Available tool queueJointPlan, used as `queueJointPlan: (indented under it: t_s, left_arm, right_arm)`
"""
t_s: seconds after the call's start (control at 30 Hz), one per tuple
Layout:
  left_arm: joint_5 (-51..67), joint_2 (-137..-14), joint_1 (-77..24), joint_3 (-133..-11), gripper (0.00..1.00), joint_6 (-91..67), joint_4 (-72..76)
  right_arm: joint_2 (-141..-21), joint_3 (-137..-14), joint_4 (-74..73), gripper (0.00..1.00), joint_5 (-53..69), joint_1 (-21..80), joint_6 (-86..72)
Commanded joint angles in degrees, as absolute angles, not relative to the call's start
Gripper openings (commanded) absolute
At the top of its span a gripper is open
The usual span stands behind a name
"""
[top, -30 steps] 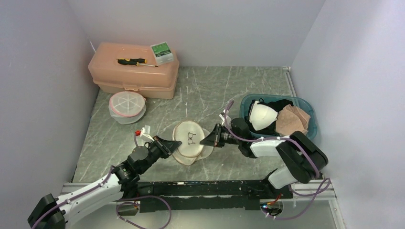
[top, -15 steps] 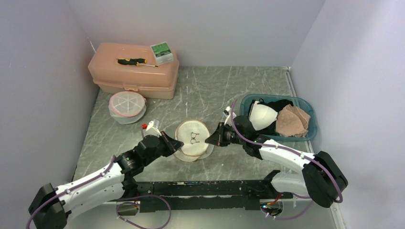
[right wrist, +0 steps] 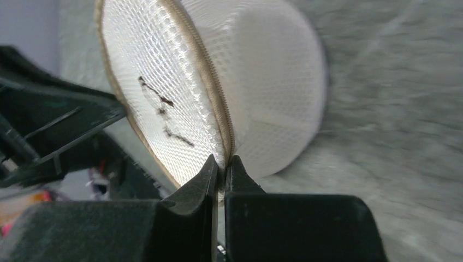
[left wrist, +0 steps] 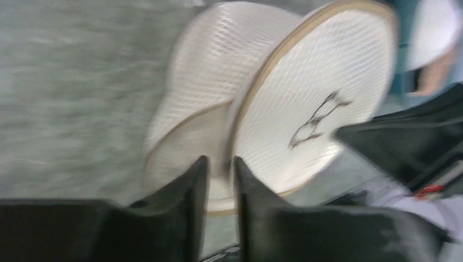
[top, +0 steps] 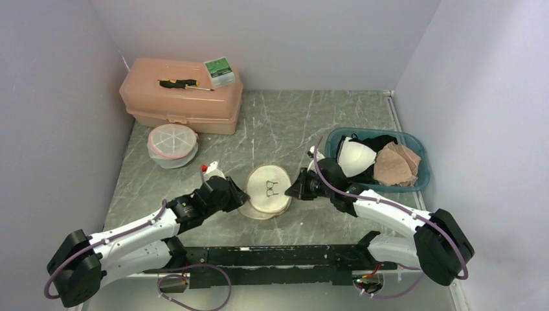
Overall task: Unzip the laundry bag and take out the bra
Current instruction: Close the laundry bag at the center of the board, then move the laundry bag to the center of the board.
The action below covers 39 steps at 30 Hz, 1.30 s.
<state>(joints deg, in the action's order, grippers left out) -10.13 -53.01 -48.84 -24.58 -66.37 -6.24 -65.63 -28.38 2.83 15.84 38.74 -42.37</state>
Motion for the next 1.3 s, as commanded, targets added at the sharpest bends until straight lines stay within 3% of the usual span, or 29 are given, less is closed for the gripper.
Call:
queueJointPlan:
  t_s: [0.0, 0.1, 0.37, 0.67, 0.87, 1.07, 1.17, 1.27]
  left_arm:
    - [-16.2, -51.5, -48.1, -24.7, 0.40, -60.1, -18.0]
    - [-16.0, -48.0, -48.0, -26.2, 0.63, -59.0, -19.5]
    - [-18.0, -42.6, -48.0, -27.4, 0.76, -56.3, -23.4]
    - [-8.0, -49.6, -46.6, -24.9, 0.76, -48.6, -4.3]
    - [-7.0, -51.5, -44.9, -27.4, 0.76, -47.1, -5.8]
    - [-5.7, -49.8, -44.7, -26.8, 0.72, -46.0, -6.7]
    - [-2.1, -49.9, -44.7, -26.8, 0.67, -44.9, -3.3]
    - [1.7, -51.8, -44.7, -28.1, 0.62, -44.0, -0.5]
  right_arm:
    - [-65.1, -27.9, -3.5, 0.00, 6.0, 36.7, -38.4]
    - [-65.3, -28.3, -3.0, 0.00, 6.6, 36.7, -38.1]
    - [-66.4, -27.8, 3.2, 0.00, 14.2, 36.7, -36.8]
    - [-71.4, -30.6, 6.0, 0.00, 26.4, 36.7, -30.4]
    - [-76.9, -33.9, 2.3, 0.00, 29.4, 36.7, -27.5]
    - [-81.6, -35.9, 0.4, 0.00, 23.8, 36.7, -30.0]
    - [-84.0, -37.2, 0.3, 0.09, 22.1, 36.7, -31.6]
    - [-84.4, -37.6, 0.3, 0.26, 21.3, 36.7, -32.3]
